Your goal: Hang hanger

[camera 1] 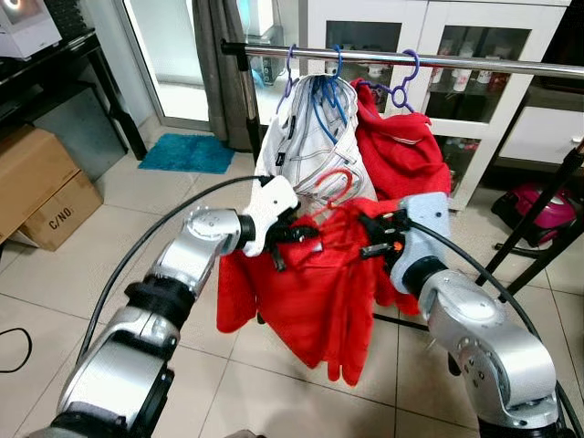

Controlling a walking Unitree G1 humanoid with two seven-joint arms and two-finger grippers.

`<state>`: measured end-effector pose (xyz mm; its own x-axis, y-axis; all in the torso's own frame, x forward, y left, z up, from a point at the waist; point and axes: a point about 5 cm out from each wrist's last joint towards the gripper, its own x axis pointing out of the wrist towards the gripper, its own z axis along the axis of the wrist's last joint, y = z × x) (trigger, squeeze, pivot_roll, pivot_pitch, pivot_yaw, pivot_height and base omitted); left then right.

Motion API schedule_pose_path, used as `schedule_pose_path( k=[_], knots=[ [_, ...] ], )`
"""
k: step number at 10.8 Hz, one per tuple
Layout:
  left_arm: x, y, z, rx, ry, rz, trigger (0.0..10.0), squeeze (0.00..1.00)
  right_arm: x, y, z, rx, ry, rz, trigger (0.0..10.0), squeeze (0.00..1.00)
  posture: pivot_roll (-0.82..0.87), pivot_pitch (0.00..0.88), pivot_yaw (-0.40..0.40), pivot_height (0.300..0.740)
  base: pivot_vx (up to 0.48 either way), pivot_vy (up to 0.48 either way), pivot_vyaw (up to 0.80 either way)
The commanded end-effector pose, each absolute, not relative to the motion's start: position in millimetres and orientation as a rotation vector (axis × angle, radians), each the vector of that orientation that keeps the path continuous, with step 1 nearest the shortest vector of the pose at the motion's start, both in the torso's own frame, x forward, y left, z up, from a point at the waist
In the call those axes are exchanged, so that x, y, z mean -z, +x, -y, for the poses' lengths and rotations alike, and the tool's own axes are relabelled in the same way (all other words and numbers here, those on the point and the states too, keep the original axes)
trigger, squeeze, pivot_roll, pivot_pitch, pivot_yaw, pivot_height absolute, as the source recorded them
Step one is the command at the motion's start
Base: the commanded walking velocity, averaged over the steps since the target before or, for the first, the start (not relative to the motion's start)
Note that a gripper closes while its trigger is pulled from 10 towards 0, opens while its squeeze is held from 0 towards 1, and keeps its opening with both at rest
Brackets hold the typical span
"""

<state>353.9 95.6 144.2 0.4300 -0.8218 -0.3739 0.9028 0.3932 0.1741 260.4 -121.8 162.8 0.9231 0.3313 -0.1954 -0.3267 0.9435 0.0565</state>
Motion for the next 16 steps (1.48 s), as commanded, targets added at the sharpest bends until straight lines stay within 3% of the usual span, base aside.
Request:
schedule_pose_path(
  k=[1, 2, 3, 4, 5, 6, 8, 11, 14, 15, 16],
  knots=[
    [-154, 359, -97, 1.093, 0.395, -0.208, 0.0, 0.0, -164, 257, 119, -0.364, 0.019, -0.205, 0.0, 0.0, -0.23, 0.0, 0.116, 0.74, 0.0, 0.0, 0.0],
    [-158, 360, -97, 1.107, 0.396, -0.188, 0.0, 0.0, -158, 255, 120, -0.367, 0.002, -0.24, 0.0, 0.0, -0.23, 0.0, 0.118, 0.74, 0.0, 0.0, 0.0],
    [-162, 360, -96, 1.123, 0.382, -0.168, 0.0, 0.0, -152, 252, 118, -0.392, -0.008, -0.278, 2.5, 0.0, -0.23, 0.0, 0.12, 0.74, 0.0, 0.0, 0.0],
    [-167, 357, -94, 1.18, 0.355, -0.133, 0.0, 0.0, -145, 249, 117, -0.413, -0.033, -0.32, 10.0, 0.0, -0.23, 0.0, 0.12, 0.74, 0.0, 0.0, 0.0],
    [-173, 352, -92, 1.275, 0.335, -0.102, 0.0, 0.0, -142, 248, 116, -0.431, -0.019, -0.335, 10.0, 0.31, -0.23, 0.0, 0.119, 0.74, 0.0, 0.0, 0.0],
    [-174, 352, -95, 1.287, 0.339, -0.106, 0.0, 0.0, -144, 248, 117, -0.467, -0.018, -0.33, 10.0, 1.0, -0.23, 0.0, 0.121, 0.74, 0.0, 0.0, 0.0],
    [-177, 358, -103, 1.242, 0.36, -0.105, 0.0, 0.0, -148, 239, 128, -0.575, -0.013, -0.339, 10.0, 1.0, -0.23, 0.0, 0.12, 0.74, 0.0, 0.0, 0.0],
    [-179, 358, -114, 1.286, 0.45, -0.115, 0.0, 0.0, -180, 225, 163, -0.771, -0.092, -0.198, 10.0, 1.0, -0.23, 0.0, 0.127, 0.74, 0.0, 0.0, 0.0],
    [-178, 342, -106, 1.519, 0.46, -0.083, 0.0, 0.0, -210, 225, 169, -0.87, -0.198, -0.12, 10.0, 1.0, -0.24, 0.0, 0.126, 0.74, 0.0, 0.0, 0.0],
    [-179, 336, -103, 1.588, 0.467, -0.084, 0.0, 0.0, -205, 223, 162, -0.934, -0.257, -0.145, 10.0, 0.0, -0.23, 0.0, 0.122, 0.74, 0.0, 0.0, 0.0],
    [-180, 334, -101, 1.611, 0.468, -0.076, 0.0, 0.0, -205, 223, 159, -0.954, -0.266, -0.144, 10.0, 0.0, -0.23, 0.0, 0.119, 0.74, 0.0, 0.0, 0.0]
  ],
)
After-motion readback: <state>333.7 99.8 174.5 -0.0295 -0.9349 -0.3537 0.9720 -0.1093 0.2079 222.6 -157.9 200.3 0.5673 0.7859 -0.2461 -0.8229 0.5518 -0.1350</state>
